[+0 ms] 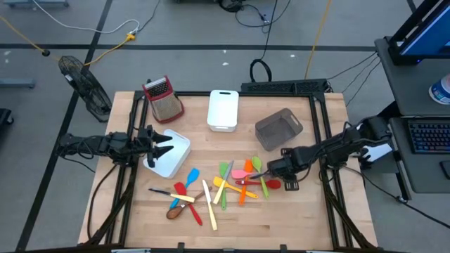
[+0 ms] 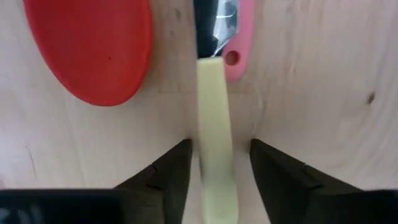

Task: Pick & Place Kitchen Items
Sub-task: Put the yellow table knife into the black bin

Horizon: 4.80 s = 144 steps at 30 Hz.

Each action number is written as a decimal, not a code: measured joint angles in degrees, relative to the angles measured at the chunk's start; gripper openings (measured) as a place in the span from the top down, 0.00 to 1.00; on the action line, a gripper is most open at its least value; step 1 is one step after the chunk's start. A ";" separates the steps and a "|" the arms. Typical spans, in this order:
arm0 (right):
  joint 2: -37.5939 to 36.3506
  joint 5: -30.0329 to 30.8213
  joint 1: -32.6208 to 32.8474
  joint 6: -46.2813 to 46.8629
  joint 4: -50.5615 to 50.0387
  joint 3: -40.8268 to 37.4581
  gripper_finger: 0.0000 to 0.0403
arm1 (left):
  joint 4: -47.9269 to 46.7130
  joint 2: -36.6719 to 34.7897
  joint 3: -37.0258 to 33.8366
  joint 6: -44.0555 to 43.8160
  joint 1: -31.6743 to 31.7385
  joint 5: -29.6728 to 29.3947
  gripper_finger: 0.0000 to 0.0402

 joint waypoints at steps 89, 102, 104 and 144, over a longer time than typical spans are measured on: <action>-27.81 -2.29 -19.43 111.16 36.65 -0.12 0.85 | 0.46 -0.02 0.00 -0.54 0.00 -0.12 0.44; -27.82 -20.81 -34.32 107.00 27.09 -0.12 0.84 | 0.46 -0.02 0.00 4.70 -0.01 -0.14 0.44; -27.82 -22.20 -35.68 106.00 25.48 -0.12 0.83 | 0.46 0.00 0.00 4.70 -0.01 -0.14 0.44; -27.78 -26.03 -47.21 106.33 31.38 -12.05 0.75 | 0.46 0.00 0.00 7.91 0.00 -0.14 0.44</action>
